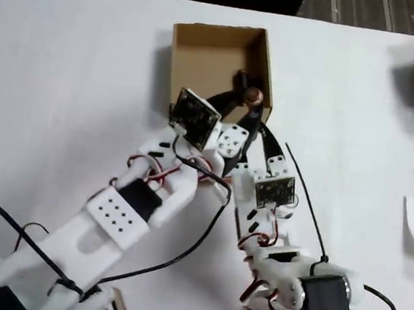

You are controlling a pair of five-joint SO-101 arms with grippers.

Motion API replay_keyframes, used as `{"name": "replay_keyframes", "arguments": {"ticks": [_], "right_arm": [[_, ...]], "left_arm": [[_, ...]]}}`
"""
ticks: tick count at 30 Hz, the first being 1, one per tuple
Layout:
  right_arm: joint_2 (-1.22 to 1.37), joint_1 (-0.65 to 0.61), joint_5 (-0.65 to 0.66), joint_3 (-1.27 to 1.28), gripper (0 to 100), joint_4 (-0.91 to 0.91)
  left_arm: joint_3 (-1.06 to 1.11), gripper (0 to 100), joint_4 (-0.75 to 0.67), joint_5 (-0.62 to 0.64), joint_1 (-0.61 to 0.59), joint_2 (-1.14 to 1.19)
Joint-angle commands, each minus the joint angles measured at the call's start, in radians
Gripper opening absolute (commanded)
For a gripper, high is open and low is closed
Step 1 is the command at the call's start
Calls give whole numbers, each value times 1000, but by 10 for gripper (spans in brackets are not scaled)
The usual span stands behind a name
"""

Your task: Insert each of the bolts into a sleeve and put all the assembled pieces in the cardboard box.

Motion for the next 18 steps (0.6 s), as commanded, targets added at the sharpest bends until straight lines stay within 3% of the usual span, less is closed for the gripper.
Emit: {"name": "replay_keyframes", "arguments": {"ticks": [1, 18], "right_arm": [[-50, -5, -18, -6, 20, 1], [-58, -1, -18, -5, 20, -58]], "left_arm": [[-33, 25, 0, -9, 5, 34], [-30, 26, -34, -11, 5, 91]]}}
